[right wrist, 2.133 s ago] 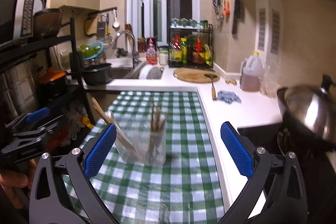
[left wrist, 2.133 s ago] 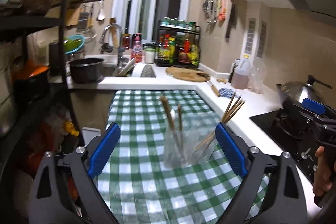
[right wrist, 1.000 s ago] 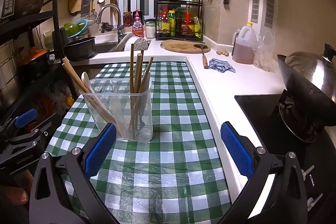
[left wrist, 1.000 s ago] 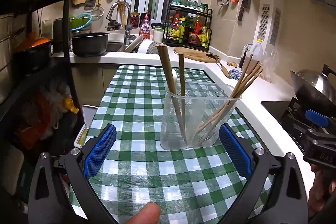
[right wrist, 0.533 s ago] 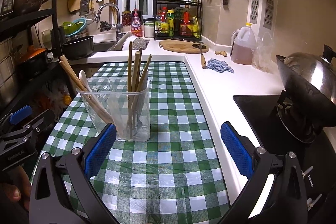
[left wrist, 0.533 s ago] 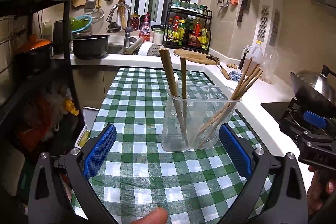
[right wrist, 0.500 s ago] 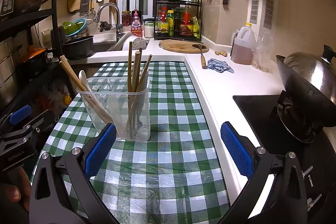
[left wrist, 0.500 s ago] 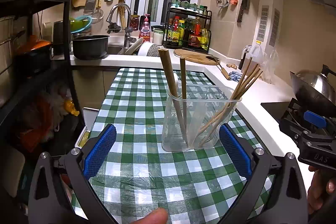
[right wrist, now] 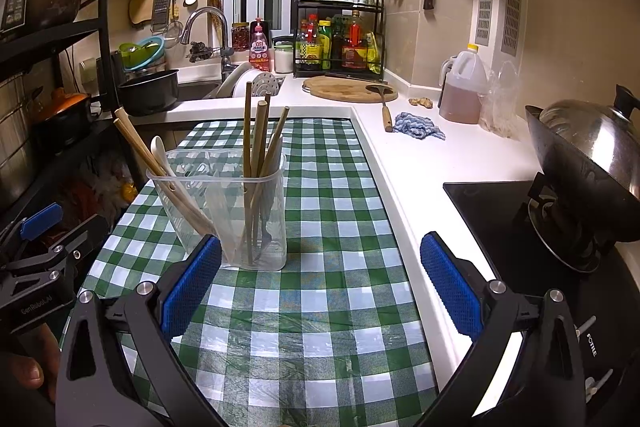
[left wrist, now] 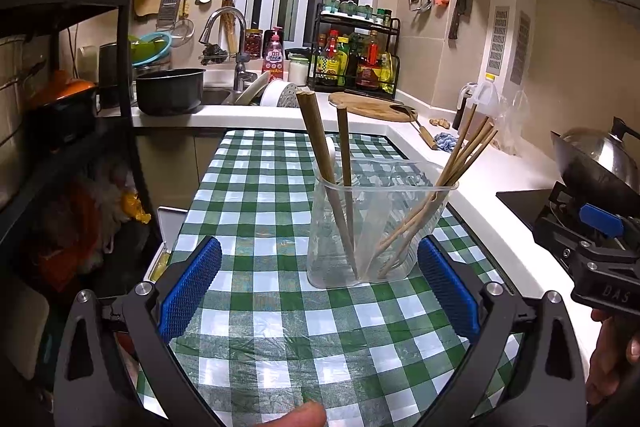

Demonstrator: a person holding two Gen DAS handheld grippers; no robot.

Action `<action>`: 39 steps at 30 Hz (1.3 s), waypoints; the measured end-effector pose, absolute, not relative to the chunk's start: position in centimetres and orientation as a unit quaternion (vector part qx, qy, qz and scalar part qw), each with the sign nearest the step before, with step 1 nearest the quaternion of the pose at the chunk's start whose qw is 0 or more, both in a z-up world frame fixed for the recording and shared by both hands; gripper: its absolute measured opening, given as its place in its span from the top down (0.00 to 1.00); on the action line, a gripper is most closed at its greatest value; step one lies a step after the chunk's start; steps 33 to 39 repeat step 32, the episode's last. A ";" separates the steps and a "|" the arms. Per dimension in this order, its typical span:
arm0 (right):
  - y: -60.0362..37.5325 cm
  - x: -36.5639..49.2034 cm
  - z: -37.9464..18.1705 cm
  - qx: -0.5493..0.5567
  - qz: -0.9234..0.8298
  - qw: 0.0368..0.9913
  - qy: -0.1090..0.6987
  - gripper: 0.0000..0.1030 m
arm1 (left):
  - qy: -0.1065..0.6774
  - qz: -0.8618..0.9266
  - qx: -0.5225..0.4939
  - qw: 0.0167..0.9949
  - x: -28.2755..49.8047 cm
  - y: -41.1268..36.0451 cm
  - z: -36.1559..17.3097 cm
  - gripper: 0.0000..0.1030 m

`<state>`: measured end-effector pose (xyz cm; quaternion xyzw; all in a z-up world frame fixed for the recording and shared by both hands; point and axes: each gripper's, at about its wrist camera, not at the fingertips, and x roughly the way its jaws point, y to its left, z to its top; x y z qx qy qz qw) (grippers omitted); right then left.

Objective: Organize utensils

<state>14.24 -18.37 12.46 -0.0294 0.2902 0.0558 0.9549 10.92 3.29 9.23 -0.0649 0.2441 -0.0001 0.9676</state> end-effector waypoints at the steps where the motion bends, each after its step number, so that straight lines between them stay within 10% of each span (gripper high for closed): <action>1: -18.4 14.2 12.5 -0.029 0.056 0.955 0.291 0.05 | 0.244 0.000 -0.065 0.968 10.9 3.3 9.2 0.07; 39: -18.3 14.2 12.5 -0.029 0.056 0.955 0.290 0.05 | 0.244 -0.001 -0.064 0.968 10.9 3.2 9.2 0.07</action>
